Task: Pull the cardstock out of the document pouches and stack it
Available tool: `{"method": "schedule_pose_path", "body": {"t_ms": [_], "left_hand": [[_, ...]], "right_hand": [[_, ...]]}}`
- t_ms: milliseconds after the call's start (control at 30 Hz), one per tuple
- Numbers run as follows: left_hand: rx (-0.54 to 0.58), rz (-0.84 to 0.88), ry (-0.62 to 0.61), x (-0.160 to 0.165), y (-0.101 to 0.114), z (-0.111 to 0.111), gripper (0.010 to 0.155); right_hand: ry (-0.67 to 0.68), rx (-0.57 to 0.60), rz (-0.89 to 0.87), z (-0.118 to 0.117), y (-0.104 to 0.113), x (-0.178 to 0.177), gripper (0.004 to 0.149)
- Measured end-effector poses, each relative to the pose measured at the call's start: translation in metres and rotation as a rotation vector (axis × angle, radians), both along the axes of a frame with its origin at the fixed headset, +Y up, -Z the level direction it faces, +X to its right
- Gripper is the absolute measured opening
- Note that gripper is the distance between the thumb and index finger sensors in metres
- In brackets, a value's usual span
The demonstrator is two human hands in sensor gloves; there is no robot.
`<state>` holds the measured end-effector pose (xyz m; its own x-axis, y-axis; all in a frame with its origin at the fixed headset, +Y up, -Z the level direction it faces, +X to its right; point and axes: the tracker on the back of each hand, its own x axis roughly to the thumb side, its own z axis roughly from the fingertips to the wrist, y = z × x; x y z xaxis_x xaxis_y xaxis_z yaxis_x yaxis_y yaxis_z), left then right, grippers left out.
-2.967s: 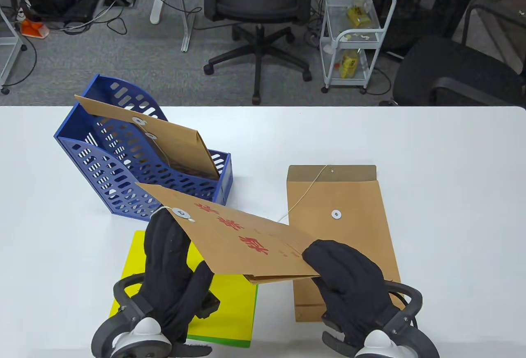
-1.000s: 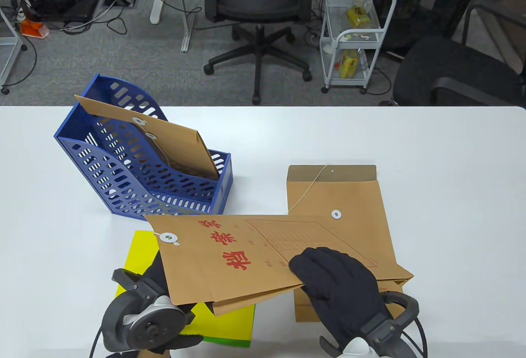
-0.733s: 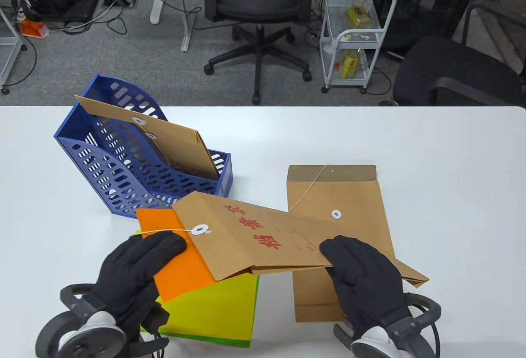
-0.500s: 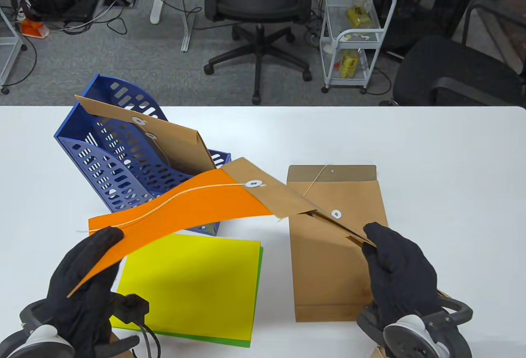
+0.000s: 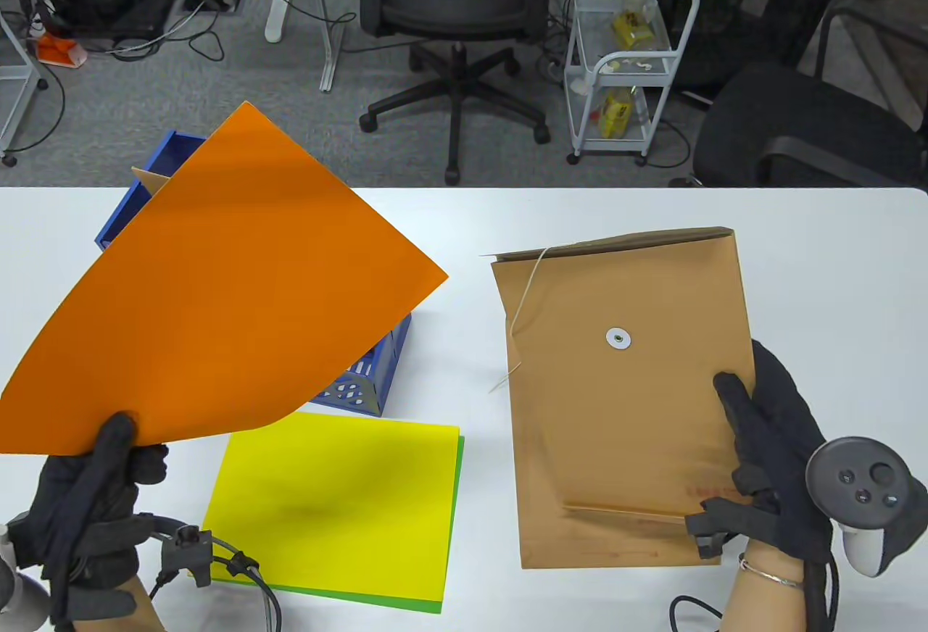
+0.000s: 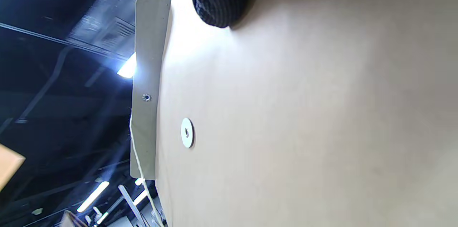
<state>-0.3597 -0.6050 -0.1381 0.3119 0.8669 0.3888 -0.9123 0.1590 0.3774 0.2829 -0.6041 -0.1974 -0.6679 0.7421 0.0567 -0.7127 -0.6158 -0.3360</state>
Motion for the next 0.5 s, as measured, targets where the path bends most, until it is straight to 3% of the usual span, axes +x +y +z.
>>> {"method": "schedule_pose_path", "body": {"t_ms": [233,333,500], "left_hand": [[-0.1,0.141,-0.222,-0.021,-0.032,-0.013,0.038],[-0.131,0.198,-0.33,-0.027,-0.044,-0.018,0.038],[-0.172,0.26,-0.396,-0.029,-0.055,-0.024,0.039]], "right_hand": [[-0.075,-0.255,-0.144,-0.036,-0.067,0.016,0.049],[-0.103,-0.346,-0.108,-0.046,-0.089,0.012,0.053],[-0.12,-0.449,-0.001,-0.056,-0.118,0.0,0.058]]}}
